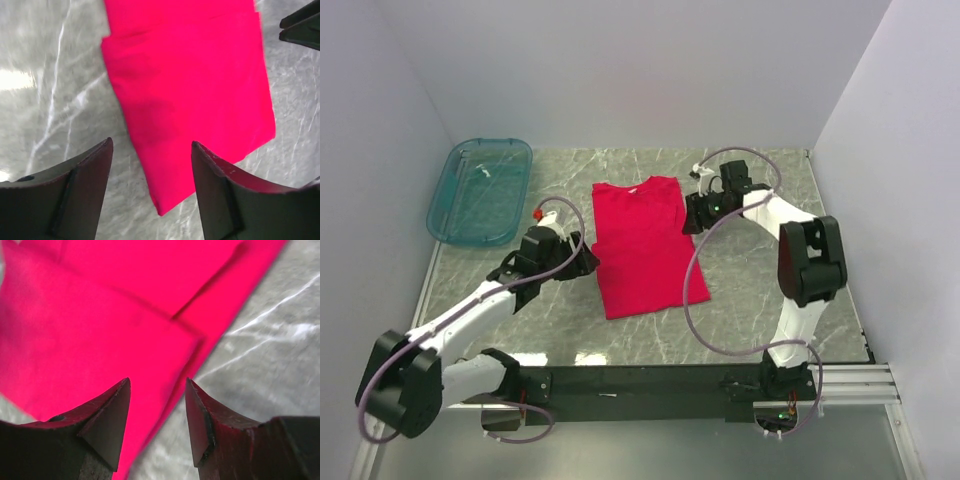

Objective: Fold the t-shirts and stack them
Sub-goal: Fold the tshirt

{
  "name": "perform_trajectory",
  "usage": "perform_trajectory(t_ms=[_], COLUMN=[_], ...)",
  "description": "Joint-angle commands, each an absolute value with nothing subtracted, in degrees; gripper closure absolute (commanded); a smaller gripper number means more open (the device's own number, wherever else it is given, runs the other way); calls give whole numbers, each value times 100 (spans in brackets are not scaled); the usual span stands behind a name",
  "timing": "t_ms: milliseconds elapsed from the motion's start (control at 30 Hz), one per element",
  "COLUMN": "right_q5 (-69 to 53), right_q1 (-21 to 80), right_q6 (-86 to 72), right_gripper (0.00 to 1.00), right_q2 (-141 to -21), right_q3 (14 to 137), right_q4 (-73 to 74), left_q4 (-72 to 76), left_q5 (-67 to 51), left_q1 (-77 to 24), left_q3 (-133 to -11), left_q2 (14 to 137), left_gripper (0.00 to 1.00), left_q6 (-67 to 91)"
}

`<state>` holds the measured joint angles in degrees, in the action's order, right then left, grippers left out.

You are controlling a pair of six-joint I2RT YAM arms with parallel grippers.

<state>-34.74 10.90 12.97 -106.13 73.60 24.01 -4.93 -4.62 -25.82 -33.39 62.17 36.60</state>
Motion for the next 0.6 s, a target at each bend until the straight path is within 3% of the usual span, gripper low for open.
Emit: perform_trajectory(t_ms=[0, 567], right_q5=[-3313, -3419], right_q1=[1116, 1143], right_q6=[572, 387], right_gripper=[45, 48], right_q2=[-10924, -11531], right_q3=[7909, 8279], right_q4=[2434, 2540], left_q4=[202, 475], left_q5=[-730, -1292], left_q1=[-2427, -2206], left_q3=[-3366, -4333], left_q2=[6477, 8859], left_gripper=[32, 49], left_q6=[4465, 4289])
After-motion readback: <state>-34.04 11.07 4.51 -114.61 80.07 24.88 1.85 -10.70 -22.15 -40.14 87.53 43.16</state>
